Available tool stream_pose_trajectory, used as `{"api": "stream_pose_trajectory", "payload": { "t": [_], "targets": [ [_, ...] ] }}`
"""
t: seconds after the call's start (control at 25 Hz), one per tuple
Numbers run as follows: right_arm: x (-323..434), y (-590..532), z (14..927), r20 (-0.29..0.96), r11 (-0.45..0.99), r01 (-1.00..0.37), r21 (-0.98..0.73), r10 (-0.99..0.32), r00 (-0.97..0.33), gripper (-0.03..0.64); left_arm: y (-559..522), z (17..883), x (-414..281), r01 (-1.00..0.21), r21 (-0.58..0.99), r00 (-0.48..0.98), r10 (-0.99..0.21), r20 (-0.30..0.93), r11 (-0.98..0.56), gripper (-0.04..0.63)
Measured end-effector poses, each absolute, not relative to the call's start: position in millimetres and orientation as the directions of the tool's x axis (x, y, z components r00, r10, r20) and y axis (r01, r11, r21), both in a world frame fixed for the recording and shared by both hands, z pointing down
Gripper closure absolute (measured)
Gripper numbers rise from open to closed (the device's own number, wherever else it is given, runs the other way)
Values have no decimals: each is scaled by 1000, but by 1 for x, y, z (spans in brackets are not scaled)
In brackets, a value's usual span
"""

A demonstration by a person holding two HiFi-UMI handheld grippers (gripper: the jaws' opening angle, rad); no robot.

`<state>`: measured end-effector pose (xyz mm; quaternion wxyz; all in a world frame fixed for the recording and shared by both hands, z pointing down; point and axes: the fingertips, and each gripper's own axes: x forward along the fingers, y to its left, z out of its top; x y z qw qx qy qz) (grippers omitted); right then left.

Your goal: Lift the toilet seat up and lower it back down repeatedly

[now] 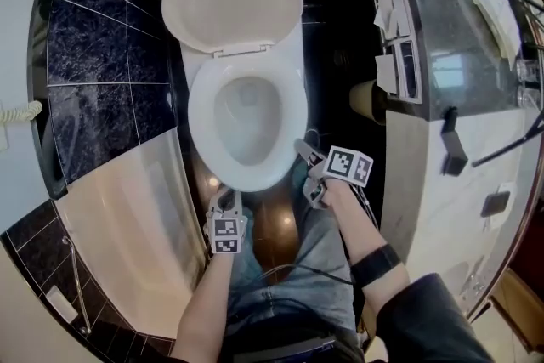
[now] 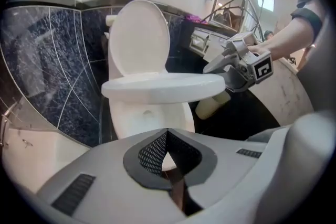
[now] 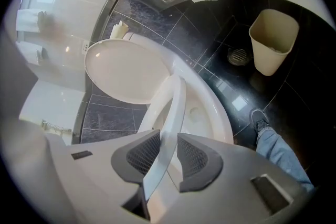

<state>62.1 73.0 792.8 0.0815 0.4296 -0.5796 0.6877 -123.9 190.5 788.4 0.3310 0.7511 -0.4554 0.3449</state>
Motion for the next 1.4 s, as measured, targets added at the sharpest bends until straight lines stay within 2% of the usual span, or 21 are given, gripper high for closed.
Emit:
{"api": "stream_pose_trajectory", "payload": {
  "t": [0.16,0.56,0.68,0.84,0.96,1.2,1.4],
  "targets": [
    [62,66,783,682,-343,-590,-731,-383,-623,496,157,761,-114,-933,194,334,-526,782,-304,595],
    [63,35,733,643,-360,-533,-766,-409,-648,494,108,703,-123,-961,172,271,-604,750,-217,595],
    [64,19,710,619,-339,-518,-786,-435,-654,526,82,683,-126,-968,171,248,-641,727,-181,595],
    [66,4,676,600,-267,-541,-798,-439,-668,537,42,653,-128,-974,162,227,-690,687,-159,595],
    [70,-5,653,610,-184,-597,-780,-436,-662,599,7,631,-128,-975,138,223,-719,658,-176,595],
    [81,-32,611,599,-31,-666,-745,-471,-648,601,-62,599,-134,-976,70,207,-766,608,-208,595],
    [89,-48,595,575,25,-671,-741,-492,-654,601,-116,582,-138,-979,46,191,-808,558,-200,595]
  ]
}}
